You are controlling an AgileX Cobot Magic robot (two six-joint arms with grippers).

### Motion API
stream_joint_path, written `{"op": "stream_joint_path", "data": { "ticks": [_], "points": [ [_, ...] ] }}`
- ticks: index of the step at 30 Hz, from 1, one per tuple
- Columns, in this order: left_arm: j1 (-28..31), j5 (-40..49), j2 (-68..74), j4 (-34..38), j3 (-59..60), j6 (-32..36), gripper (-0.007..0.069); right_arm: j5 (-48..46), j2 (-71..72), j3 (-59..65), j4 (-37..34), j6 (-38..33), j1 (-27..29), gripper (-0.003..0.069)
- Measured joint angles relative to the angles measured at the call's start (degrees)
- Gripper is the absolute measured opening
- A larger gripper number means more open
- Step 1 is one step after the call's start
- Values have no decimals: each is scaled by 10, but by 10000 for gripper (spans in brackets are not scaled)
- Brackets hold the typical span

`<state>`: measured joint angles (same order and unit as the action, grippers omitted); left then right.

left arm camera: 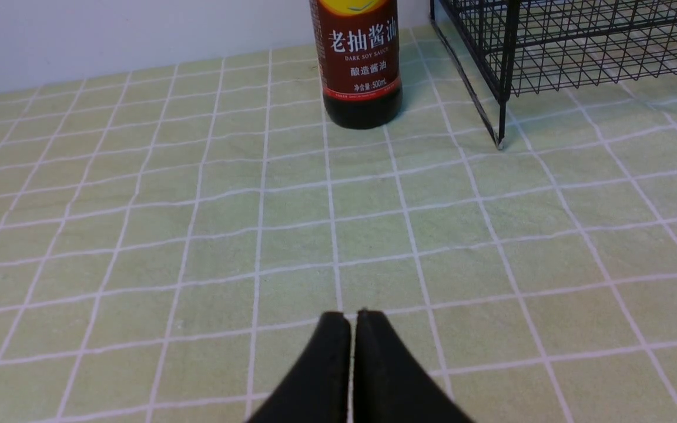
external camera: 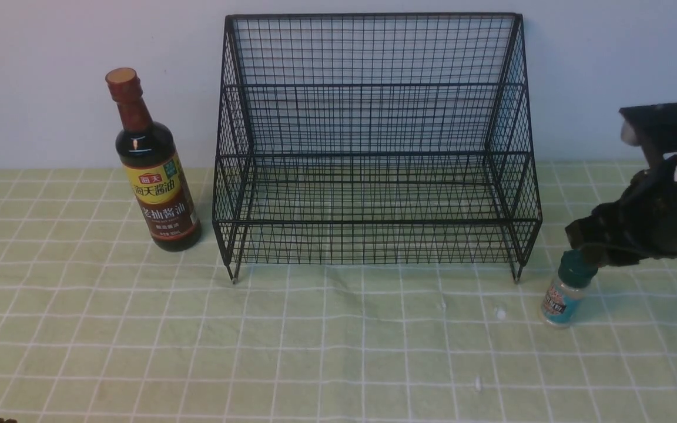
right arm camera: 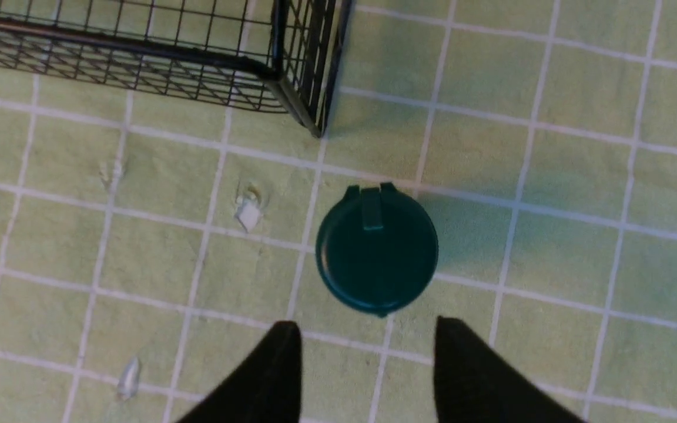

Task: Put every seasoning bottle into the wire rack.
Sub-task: Use the right arm to grab the condiment bottle closest to it

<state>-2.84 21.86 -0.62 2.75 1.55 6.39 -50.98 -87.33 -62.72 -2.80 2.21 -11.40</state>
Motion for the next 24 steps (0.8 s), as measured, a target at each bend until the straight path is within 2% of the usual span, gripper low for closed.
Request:
{"op": "stream_joint_path", "data": {
  "ticks": [2,3,4,5,7,10,12,14,15,17,18,24],
  "points": [
    [0,0,0,0,0,0,-6,16,-16,0,0,0,0,449],
    [0,0,0,0,0,0,-6,16,-16,0,0,0,0,459],
    [0,0,0,0,0,0,-6,33,-31,0,0,0,0,535],
    [0,0,0,0,0,0,-6,34,-32,0,1,0,0,542],
    [0,0,0,0,0,0,-6,54,-52,-1,3,0,0,603],
    [0,0,0,0,0,0,-6,63,-77,-3,4,0,0,624],
    [0,0,0,0,0,0,-6,65,-92,-3,4,0,0,613],
    [0,0,0,0,0,0,-6,66,-109,-3,6,-2,0,557],
    [0,0,0,0,0,0,-6,66,-112,-3,6,-5,0,520],
    [0,0,0,0,0,0,-6,62,-115,-3,7,-16,0,378],
    [0,0,0,0,0,0,-6,58,-114,-3,7,-22,0,330],
    [0,0,0,0,0,0,-6,12,-53,-3,7,-37,0,353]
  ]
}}
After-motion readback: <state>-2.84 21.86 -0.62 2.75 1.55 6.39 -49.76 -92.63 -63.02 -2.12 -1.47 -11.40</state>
